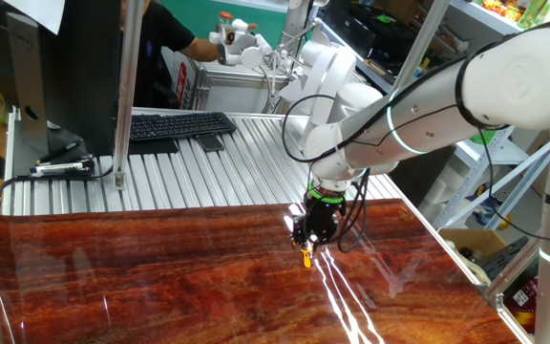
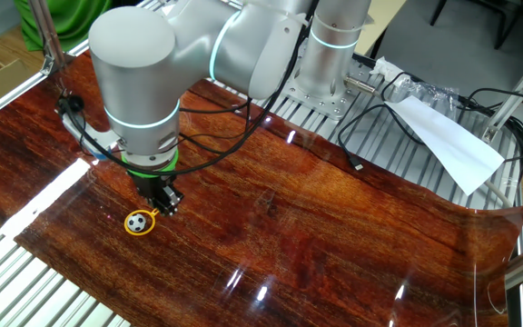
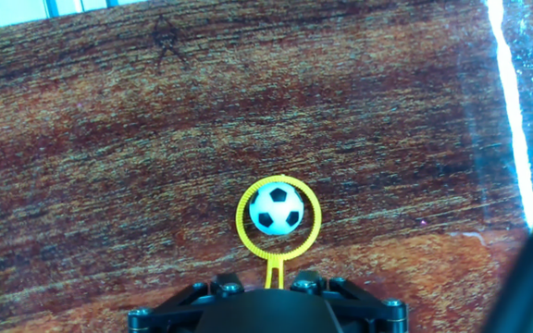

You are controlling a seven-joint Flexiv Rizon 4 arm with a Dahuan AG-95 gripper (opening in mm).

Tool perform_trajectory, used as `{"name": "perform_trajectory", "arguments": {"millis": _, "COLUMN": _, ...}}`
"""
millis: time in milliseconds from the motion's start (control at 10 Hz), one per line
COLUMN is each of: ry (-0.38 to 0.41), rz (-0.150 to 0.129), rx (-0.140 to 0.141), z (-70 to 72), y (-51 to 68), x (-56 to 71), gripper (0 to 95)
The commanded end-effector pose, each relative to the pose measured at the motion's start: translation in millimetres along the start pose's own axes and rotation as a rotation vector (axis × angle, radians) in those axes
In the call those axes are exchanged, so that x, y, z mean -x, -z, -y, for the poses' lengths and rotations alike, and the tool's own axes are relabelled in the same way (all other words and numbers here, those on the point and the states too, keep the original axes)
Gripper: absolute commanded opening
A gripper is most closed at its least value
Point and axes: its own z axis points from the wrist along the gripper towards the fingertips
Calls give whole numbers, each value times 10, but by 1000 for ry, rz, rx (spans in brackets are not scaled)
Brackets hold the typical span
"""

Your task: Attach the bubble ring to the ball

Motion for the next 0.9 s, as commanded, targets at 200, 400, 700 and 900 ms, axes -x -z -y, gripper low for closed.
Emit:
{"name": "perform_trajectory", "arguments": {"millis": 200, "ry": -3, "rz": 1, "rx": 0, "z": -3, "y": -37, "x": 3, "gripper": 380}}
{"name": "perform_trajectory", "arguments": {"millis": 400, "ry": -5, "rz": 1, "rx": 1, "z": 3, "y": -66, "x": 9, "gripper": 380}}
{"name": "perform_trajectory", "arguments": {"millis": 700, "ry": -14, "rz": 0, "rx": 1, "z": 6, "y": -112, "x": 23, "gripper": 380}}
{"name": "perform_trajectory", "arguments": {"millis": 900, "ry": -19, "rz": 0, "rx": 1, "z": 7, "y": -136, "x": 30, "gripper": 380}}
